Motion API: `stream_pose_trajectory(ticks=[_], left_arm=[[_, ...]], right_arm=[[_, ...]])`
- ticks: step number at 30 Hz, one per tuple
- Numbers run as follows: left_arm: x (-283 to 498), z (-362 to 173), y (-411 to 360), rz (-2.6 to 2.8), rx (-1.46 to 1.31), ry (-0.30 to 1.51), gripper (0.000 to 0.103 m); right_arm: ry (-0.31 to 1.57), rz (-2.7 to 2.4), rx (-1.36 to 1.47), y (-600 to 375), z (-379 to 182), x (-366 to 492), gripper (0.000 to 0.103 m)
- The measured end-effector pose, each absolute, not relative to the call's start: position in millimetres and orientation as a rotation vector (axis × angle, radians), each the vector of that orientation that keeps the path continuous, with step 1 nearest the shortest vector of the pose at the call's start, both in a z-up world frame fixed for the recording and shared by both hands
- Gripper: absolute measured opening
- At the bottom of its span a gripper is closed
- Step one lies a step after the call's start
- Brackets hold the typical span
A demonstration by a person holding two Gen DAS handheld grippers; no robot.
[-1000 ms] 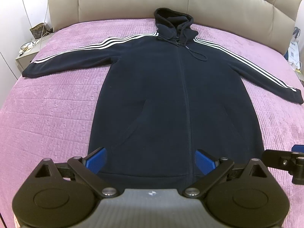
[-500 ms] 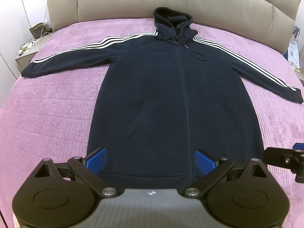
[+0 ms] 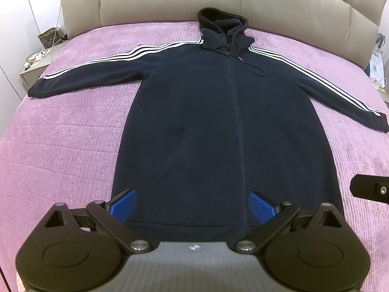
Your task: Fold large clothes
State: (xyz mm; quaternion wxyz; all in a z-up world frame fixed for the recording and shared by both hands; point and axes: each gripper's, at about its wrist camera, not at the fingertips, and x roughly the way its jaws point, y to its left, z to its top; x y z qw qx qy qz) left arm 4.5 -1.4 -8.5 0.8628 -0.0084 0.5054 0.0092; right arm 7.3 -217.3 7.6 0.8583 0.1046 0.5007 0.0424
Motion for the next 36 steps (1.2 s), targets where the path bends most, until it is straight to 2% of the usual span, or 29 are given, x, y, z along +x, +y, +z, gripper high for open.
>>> stream_pose_trajectory(ticks=[15,26,31,36], left_arm=[[17,-34,9,0.020,-0.036,1.090,0.100],[53,-83,47,0.116,-0.041,1.140,0.100],[65,-98,54,0.103,-0.059,1.156,0.100],[76,-114,57,0.095,0.008,1.166,0.099]], right_arm=[[1.058,0.077,0.249,-232,-13,26,0.102],[1.074,0.021,0.287,-261,-67,63,0.102],[1.018,-0.010,0.152,-262,-93,75,0.102],[1.048,-0.040,0.077,-285,-131,85,0.102]])
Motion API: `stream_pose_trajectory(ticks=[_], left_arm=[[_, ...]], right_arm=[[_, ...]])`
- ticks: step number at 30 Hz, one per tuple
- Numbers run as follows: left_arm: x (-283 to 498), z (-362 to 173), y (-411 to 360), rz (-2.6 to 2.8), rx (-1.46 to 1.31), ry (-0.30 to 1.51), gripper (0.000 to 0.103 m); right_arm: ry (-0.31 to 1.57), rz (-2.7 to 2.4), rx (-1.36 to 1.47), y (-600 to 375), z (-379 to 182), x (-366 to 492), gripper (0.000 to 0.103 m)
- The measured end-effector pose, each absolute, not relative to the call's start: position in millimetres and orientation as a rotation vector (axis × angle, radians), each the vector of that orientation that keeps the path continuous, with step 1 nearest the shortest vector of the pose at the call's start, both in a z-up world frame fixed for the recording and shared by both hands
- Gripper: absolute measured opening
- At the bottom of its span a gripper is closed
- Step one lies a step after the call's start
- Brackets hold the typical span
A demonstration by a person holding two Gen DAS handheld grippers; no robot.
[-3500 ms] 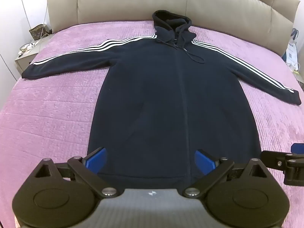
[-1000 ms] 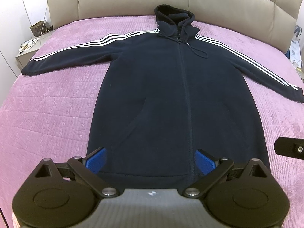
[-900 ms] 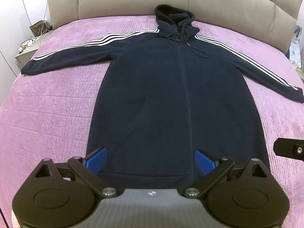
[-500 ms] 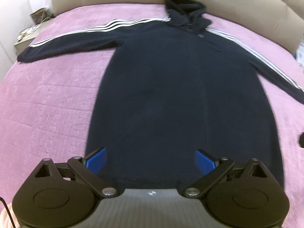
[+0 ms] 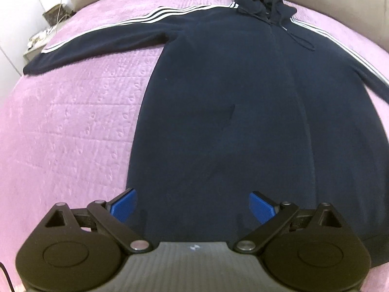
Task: Fold large clothes
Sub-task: 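Lower both tools to the hoodie's side edges and close on the fabric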
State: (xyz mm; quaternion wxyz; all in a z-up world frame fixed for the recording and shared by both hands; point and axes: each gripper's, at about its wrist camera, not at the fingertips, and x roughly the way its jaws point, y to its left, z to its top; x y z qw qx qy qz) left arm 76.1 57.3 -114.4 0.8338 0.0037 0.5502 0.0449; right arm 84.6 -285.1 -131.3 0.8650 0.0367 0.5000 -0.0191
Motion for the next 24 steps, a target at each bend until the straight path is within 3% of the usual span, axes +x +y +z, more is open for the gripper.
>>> stream_pose_trajectory(ticks=[5,8,11,15,19,21,22,23,24], left_arm=[[87,-136,74,0.100,-0.006,1.213,0.099],[92,-150,82,0.044,0.106,1.256,0.092],[94,-161,97,-0.004,0.192,1.243,0.103],[96,-173,130,-0.052,-0.003,1.278,0.103],[83,-174,136,-0.095,-0.005,1.235,0.103],[74,-173,140,-0.119,-0.005,1.264,0.103],[71,-173,141,-0.119,-0.024,1.272,0.103],[66,-172,141,-0.116,-0.048,1.273,0.097],[61,-169,140,-0.120,-0.053,1.265,0.075]], right_arm=[[1.096,-0.001,-0.067,-295,-174,89,0.102],[1.059,0.044,-0.032,-306,-190,85,0.102],[1.010,0.075,0.164,-334,-201,77,0.103],[0.854,0.128,0.270,-350,-206,48,0.103],[0.921,0.208,0.126,-338,-204,36,0.103],[0.926,0.238,0.188,-342,-202,28,0.100],[0.925,0.241,0.253,-345,-201,24,0.091],[0.911,0.215,0.275,-345,-197,21,0.035],[0.897,0.220,0.299,-344,-192,16,0.015]])
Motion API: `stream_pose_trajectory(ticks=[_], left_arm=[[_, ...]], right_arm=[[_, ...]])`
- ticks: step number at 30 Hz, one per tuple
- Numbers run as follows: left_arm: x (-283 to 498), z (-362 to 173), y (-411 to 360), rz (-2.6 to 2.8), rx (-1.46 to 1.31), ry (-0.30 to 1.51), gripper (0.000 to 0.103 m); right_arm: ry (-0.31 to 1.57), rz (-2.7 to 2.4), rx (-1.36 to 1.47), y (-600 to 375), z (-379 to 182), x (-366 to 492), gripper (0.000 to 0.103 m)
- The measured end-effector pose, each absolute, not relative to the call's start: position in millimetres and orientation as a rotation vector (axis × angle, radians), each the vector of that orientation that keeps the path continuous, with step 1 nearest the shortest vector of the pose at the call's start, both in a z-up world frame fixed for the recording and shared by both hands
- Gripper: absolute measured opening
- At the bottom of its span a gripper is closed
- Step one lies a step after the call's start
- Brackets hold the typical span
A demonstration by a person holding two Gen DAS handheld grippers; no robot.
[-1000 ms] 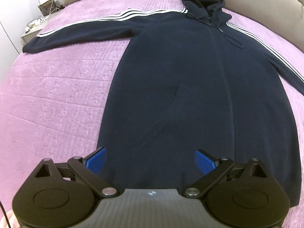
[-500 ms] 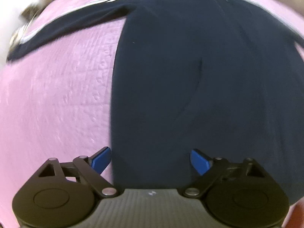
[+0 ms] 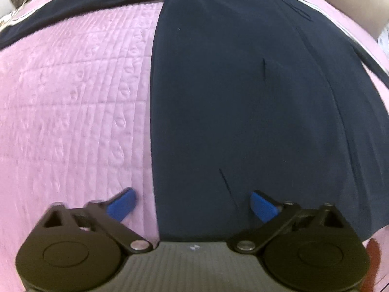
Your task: Fold large clothes
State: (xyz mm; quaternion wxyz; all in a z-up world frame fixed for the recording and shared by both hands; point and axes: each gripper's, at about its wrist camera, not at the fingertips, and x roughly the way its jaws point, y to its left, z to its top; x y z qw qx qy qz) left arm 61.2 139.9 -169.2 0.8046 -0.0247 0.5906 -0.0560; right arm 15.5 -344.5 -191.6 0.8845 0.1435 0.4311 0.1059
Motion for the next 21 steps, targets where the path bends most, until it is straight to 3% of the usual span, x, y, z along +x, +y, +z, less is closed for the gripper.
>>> stream_pose_trajectory(ticks=[1,2,3,8,14,16,17,18,20,21], left_arm=[[56,-166,138,-0.155,-0.073,1.254,0.055],[52,-161,135,-0.195,-0.120,1.249,0.019],[49,-152,131,-0.218,-0.148,1.251,0.010],[26,-103,132,-0.261,-0.207,1.195,0.009],[9,-124,149,-0.238,-0.266,1.324,0.010],[10,-132,152,-0.212,-0.271,1.336,0.019],[11,-133,153,-0.197,-0.271,1.334,0.035],[13,-133,155,-0.185,-0.283,1.332,0.064],[23,-130,159,-0.134,-0.314,1.344,0.102],[30,-128,166,-0.101,-0.333,1.332,0.101]], right_arm=[[0.871,0.234,0.344,-346,-181,13,0.015],[0.851,0.243,0.361,-346,-168,11,0.014],[0.837,0.246,0.365,-348,-153,7,0.014],[0.826,0.243,0.364,-353,-91,-3,0.013],[1.106,0.145,0.237,-347,-156,14,0.015],[1.193,0.108,0.198,-343,-170,26,0.029],[1.212,0.089,0.185,-342,-171,30,0.054],[1.207,0.082,0.184,-343,-164,24,0.076],[1.133,0.067,0.202,-337,-145,24,0.080],[1.094,0.055,0.200,-334,-135,33,0.081]])
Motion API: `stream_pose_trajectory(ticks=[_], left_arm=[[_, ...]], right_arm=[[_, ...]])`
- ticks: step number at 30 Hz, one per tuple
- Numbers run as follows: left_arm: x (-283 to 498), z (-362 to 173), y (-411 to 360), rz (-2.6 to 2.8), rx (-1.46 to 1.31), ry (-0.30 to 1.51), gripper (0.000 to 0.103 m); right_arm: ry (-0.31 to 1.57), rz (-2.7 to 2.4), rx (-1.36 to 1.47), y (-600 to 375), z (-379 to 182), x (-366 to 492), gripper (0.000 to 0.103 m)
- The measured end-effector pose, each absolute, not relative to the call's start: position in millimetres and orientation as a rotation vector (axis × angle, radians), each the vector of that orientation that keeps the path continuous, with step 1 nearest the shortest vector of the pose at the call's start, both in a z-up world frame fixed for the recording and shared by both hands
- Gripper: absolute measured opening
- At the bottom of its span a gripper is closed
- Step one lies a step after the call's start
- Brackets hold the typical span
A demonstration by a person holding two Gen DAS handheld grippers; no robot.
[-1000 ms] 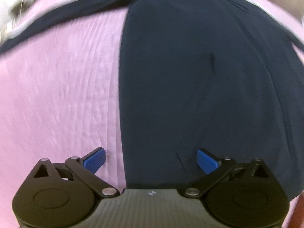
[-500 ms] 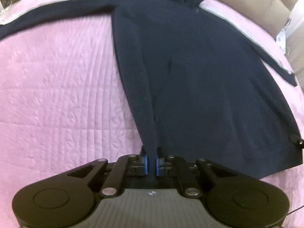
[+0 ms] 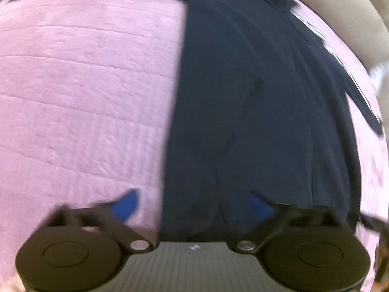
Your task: Fold large clothes
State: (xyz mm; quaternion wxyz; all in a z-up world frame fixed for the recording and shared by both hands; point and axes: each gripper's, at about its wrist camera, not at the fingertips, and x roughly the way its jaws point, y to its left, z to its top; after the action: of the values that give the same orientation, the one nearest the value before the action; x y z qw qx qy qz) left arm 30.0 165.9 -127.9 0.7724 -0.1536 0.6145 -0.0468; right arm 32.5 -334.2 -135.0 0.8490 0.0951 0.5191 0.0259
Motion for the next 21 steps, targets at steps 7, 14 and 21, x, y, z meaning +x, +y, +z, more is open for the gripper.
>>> stream_pose_trajectory(ticks=[7,14,21], left_arm=[[104,-108,249,0.017,-0.545,1.113,0.101],[193,-109,357,0.219,-0.598,0.929,0.097],[250,-134,438,0.425,-0.697,0.813,0.093]], right_arm=[[0.840,0.236,0.160,-248,-80,137,0.085],[0.714,0.415,0.205,-88,-90,286,0.085],[0.784,0.320,0.212,10,-145,413,0.085]])
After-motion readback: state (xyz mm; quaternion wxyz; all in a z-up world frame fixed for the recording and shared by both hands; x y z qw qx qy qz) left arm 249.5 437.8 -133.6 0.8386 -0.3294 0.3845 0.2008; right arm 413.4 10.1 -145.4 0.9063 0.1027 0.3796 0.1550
